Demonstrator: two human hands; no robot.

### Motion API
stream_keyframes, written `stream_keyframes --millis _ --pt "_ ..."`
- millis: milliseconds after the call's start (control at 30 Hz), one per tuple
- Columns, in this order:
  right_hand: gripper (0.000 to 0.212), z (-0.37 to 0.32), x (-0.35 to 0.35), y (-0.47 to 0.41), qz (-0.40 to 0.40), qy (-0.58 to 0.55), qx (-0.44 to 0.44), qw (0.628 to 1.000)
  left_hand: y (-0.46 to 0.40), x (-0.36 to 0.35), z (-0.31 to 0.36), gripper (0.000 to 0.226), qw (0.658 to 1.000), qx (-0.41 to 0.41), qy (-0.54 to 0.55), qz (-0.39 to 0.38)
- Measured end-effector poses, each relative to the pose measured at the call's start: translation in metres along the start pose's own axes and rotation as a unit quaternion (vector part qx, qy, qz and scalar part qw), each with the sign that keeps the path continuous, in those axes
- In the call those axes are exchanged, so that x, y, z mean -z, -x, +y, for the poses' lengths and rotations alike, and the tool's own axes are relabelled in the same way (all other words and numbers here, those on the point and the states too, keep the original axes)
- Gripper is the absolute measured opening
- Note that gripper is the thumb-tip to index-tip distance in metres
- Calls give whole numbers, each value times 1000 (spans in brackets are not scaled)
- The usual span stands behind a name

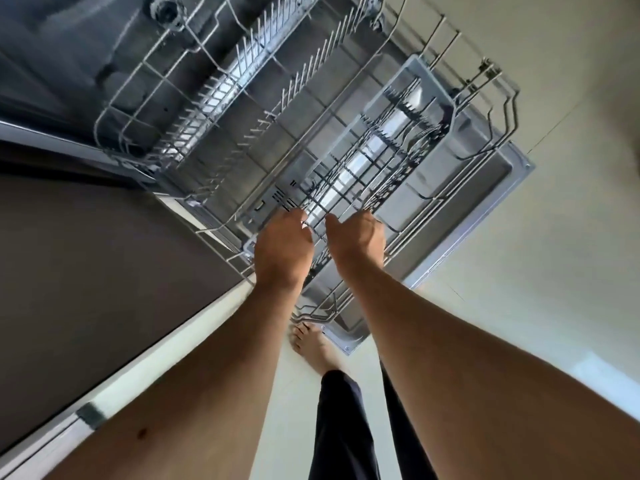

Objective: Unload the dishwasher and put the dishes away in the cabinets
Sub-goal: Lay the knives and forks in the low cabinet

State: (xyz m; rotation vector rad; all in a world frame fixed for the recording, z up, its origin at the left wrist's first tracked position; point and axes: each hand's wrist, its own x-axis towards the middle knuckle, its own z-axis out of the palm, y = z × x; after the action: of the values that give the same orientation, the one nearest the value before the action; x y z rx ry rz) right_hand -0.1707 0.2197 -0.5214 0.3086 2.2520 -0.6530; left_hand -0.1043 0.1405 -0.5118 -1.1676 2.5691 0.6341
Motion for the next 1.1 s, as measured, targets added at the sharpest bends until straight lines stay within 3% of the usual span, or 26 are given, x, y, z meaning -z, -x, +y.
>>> stream_keyframes --millis 633,900,1000,1100 --pt "23 -2 -16 -13 -47 -29 -54 997 -13 -16 -17 42 998 -40 12 -46" --pt "20 -5 -9 1 -50 -55 -61 995 2 2 -5 37 999 -42 6 4" --pt "28 -9 3 16 -53 -51 -22 997 13 24 2 30 999 -5 51 16" --pt "35 -19 22 34 -71 -67 37 995 23 49 6 23 986 51 161 5"
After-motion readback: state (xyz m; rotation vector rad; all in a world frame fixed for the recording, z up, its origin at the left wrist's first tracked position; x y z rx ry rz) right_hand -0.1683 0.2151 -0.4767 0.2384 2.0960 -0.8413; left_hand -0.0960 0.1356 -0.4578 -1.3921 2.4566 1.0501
